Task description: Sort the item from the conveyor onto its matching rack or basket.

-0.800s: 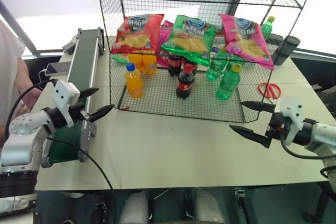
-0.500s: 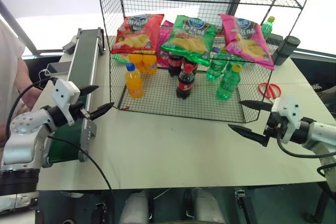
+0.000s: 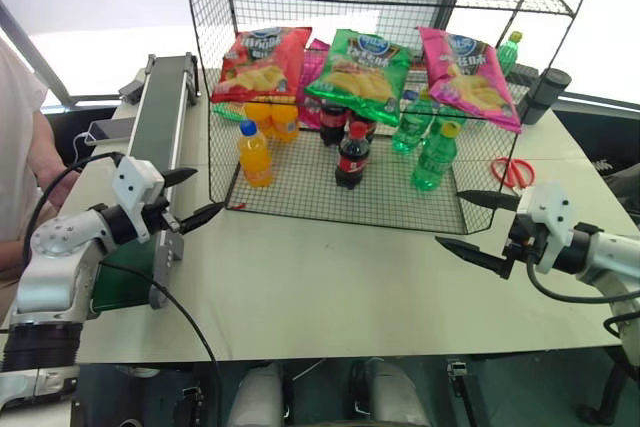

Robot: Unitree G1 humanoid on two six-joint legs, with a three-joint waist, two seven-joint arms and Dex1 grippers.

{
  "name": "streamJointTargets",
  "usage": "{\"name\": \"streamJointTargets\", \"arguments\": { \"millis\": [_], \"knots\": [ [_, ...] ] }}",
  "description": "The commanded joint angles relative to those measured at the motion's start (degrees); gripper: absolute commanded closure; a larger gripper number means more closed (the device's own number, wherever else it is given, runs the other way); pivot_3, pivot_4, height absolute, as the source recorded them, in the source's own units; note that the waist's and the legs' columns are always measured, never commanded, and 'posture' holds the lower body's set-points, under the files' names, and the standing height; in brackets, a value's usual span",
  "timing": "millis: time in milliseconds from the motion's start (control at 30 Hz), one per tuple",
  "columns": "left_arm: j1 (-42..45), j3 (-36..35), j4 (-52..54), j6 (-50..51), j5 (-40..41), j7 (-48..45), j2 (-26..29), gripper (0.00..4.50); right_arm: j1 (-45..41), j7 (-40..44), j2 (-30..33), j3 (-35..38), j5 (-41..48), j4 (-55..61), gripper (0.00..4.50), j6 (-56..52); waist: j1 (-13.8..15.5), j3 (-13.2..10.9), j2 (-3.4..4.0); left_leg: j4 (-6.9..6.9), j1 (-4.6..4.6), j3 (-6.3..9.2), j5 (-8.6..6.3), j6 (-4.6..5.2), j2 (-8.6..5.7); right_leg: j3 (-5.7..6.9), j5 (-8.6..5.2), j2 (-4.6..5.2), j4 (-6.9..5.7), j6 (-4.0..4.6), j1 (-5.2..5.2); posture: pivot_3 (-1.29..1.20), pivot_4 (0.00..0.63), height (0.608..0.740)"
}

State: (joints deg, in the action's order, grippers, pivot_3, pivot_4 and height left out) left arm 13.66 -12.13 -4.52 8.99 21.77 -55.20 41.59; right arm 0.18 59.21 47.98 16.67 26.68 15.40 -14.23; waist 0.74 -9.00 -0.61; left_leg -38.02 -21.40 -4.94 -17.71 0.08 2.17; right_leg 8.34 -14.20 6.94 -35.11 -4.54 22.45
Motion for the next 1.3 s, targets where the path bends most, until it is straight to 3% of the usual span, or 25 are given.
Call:
{"name": "streamJointTargets", "arguments": {
  "millis": [33, 667, 1300],
  "knots": [
    [1.1, -0.4, 0.1, -1.5, -0.1, -0.3, 0.2, 0.0, -0.7, 0.0, 0.2, 0.6, -0.2, 0.0, 0.03, 1.3, 0.0, 0.0, 0.0, 0.0, 0.0, 0.0, 0.0, 0.0, 0.0, 0.0, 0.0, 0.0, 0.0, 0.0, 0.0, 0.0, 0.15, 0.74],
    [1.8, 0.5, -2.3, -3.4, -1.1, -0.5, -0.6, 0.0, -2.2, 0.7, 0.2, -0.3, -2.3, -3.1, 0.03, 4.4, 0.0, 0.0, 0.0, -0.01, 0.01, 0.0, 0.02, -0.04, 0.0, 0.0, 0.0, -0.01, -0.01, 0.0, -0.02, 0.0, 0.15, 0.74],
    [2.6, 2.5, -2.5, -4.0, -1.6, -0.7, -2.3, 0.0, 1.9, -0.4, 0.5, 1.3, -3.6, -1.0, 0.03, 6.0, 0.0, 0.0, 0.0, -0.02, 0.04, 0.0, 0.04, -0.07, 0.0, 0.0, 0.01, -0.02, -0.04, -0.01, -0.04, 0.0, 0.15, 0.74]
  ]
}}
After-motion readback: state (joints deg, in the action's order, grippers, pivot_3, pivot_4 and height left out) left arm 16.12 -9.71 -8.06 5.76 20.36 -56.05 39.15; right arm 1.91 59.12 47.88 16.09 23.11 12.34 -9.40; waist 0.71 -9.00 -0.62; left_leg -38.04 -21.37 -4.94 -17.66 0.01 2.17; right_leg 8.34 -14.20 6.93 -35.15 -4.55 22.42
